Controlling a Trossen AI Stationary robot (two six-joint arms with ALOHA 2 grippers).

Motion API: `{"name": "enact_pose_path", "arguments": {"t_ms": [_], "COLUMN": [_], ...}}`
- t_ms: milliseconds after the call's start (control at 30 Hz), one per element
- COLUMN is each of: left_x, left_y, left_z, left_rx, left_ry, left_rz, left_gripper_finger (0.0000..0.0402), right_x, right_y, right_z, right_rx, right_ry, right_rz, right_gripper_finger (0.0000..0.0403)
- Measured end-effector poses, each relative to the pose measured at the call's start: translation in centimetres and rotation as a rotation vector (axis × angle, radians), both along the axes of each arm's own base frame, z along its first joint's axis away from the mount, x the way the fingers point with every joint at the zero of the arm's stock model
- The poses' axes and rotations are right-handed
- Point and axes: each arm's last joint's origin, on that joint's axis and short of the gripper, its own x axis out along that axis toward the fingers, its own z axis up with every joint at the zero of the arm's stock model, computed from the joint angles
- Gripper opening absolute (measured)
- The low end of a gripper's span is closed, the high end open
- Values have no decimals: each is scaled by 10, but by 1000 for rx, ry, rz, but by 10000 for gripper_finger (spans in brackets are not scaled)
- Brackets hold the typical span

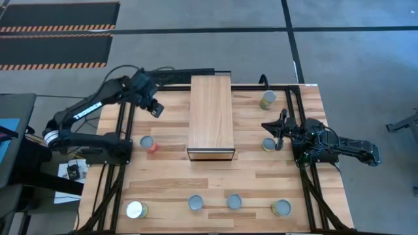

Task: Pick and place cans onto a shelf
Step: Put canned carrots on the shelf

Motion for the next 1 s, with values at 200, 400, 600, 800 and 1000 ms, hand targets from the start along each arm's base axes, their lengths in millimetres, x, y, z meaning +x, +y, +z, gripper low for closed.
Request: {"name": "enact_pose_path", "arguments": {"t_ms": [200,400,600,800,1000], "left_x": [0,7,17,25,31], "left_y": [-38,-95,-156,-219,-278], "left_z": [12,18,14,9,-15], "left_rx": [-100,-226,-395,-555,-655], "left_ry": [40,42,95,88,207], "left_rz": [-141,-183,-76,111,267], "left_gripper_finger": [0,0,0,0,0], "right_x": [0,0,0,0,0], "right_y": [0,0,0,0,0], "right_z": [0,0,0,0,0], "right_rx": [0,0,0,0,0], "right_ry": [0,-1,0,-1,0], "right_rz": [0,0,0,0,0], "right_gripper_finger": [46,46,46,46,46]}}
